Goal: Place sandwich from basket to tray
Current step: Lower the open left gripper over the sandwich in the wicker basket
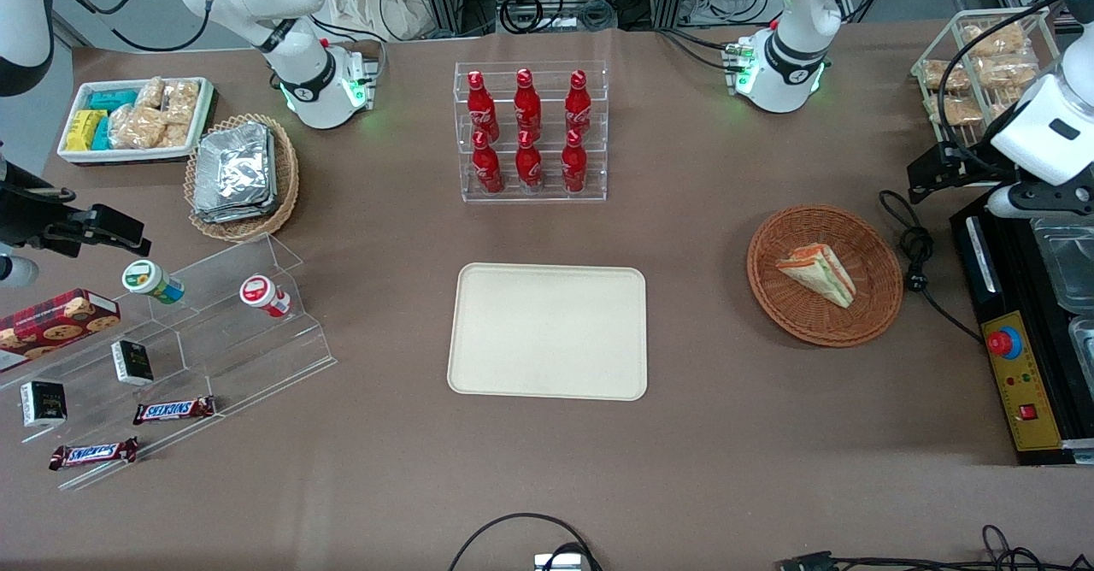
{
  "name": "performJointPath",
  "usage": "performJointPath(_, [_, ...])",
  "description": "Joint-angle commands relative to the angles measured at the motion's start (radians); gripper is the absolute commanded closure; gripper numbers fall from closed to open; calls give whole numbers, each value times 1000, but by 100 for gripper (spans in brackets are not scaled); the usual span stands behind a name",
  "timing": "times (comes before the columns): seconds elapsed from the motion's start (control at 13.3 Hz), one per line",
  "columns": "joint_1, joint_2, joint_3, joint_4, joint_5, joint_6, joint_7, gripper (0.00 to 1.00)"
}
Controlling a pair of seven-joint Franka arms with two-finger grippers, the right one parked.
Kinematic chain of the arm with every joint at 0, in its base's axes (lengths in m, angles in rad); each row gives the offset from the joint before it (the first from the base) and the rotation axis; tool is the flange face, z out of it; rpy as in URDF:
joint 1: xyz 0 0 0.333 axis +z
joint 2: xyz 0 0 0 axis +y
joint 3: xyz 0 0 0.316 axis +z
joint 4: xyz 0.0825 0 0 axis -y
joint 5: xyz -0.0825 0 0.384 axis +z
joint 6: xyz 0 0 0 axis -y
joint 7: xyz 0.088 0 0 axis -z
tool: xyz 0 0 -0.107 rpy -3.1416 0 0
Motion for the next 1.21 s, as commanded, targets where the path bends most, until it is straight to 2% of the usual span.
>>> performJointPath(0.0, [-7, 14, 2, 37, -6, -31, -82, 0])
performJointPath(0.53, [-6, 34, 2, -16, 2, -4, -149, 0])
performJointPath(0.9, [-1, 2, 5, -202, -6, 152, -284, 0])
performJointPath(1.13, [-2, -50, 3, -380, 2, 298, -357, 0])
